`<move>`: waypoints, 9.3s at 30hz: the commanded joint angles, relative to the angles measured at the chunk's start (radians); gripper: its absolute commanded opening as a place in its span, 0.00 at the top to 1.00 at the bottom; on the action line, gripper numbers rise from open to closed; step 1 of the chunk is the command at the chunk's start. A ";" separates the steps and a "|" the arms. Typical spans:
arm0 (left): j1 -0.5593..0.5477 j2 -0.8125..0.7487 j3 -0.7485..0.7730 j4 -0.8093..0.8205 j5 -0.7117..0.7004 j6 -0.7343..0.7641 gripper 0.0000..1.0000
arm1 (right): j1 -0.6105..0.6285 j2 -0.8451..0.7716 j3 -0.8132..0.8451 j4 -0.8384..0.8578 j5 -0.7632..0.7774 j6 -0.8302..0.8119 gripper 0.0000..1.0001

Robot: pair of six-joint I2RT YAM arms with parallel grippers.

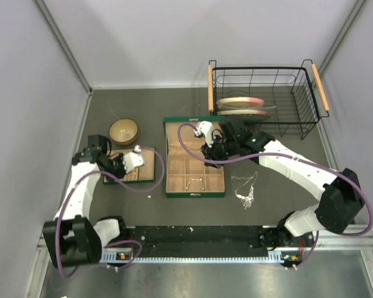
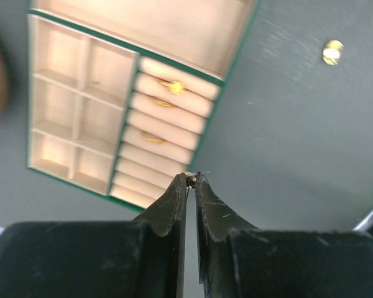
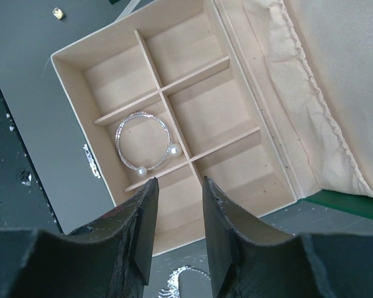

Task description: Organize the mixed jewelry

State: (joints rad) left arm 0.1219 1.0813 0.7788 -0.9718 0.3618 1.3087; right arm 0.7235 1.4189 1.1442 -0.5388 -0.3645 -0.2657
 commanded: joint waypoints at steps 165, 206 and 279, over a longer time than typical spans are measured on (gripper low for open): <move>-0.613 0.132 -0.118 0.259 -0.167 -0.543 1.00 | -0.067 -0.075 -0.008 0.013 0.039 -0.015 0.57; 0.007 0.508 0.228 0.380 -0.173 -0.514 1.00 | -0.087 -0.067 -0.014 0.011 0.022 -0.024 0.57; -0.246 -0.055 0.200 0.085 0.141 -0.723 0.62 | -0.229 -0.433 -0.403 -0.260 0.254 -0.388 0.46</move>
State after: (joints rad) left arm -0.0692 1.0142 0.9909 -0.9176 0.5198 0.6415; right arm 0.5632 0.9813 0.7601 -0.7757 -0.0715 -0.5709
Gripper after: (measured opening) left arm 0.383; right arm 0.538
